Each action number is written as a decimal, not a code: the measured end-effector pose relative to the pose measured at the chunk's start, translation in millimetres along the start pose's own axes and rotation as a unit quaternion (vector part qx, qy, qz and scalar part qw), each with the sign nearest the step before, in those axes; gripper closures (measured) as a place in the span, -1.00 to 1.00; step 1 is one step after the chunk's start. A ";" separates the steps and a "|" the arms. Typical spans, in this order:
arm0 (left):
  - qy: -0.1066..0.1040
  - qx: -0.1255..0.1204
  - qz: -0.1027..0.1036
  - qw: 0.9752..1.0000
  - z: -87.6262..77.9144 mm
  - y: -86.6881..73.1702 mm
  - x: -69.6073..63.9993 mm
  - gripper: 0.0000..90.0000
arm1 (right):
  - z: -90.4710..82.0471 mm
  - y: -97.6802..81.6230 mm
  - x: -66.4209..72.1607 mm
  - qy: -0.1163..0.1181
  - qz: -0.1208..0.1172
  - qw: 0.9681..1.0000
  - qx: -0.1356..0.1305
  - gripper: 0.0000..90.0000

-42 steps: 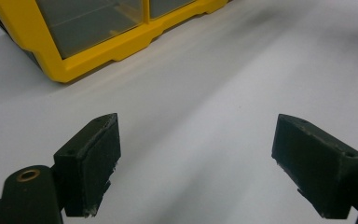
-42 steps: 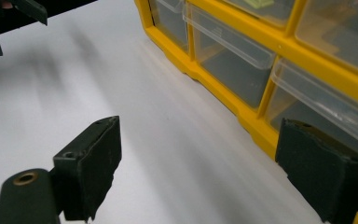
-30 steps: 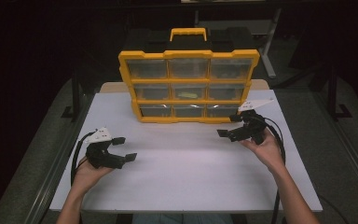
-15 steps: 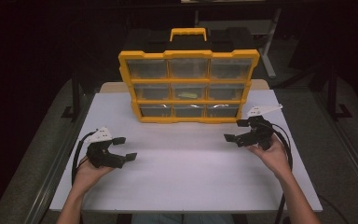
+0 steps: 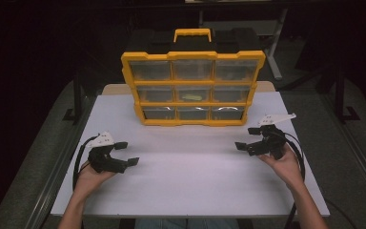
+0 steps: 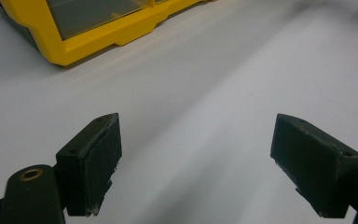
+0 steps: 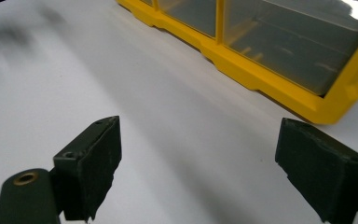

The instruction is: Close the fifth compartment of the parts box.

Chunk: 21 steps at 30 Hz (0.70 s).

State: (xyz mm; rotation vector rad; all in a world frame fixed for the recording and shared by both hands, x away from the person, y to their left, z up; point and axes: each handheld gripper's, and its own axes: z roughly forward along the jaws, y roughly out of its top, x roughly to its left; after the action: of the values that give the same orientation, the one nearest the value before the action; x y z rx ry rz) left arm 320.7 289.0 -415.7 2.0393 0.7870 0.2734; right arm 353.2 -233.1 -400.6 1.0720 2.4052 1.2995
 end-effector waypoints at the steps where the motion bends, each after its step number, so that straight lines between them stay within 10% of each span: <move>1: 0.000 0.001 -0.001 1.000 0.2 -0.5 0.0 -0.65 | -0.9 -1.5 -0.1 -0.003 0.004 1.000 0.000 -0.70; 21: 0.008 0.012 -0.004 1.000 -8.6 -13.2 -9.3 -0.64 | -10.2 -25.7 0.0 -0.003 0.008 1.000 -0.001 -0.70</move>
State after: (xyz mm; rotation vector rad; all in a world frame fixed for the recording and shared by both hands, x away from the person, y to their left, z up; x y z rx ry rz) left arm 303.8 294.2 -420.6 2.0576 0.8118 0.2783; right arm 335.4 -248.6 -414.9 1.0959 2.3963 1.3014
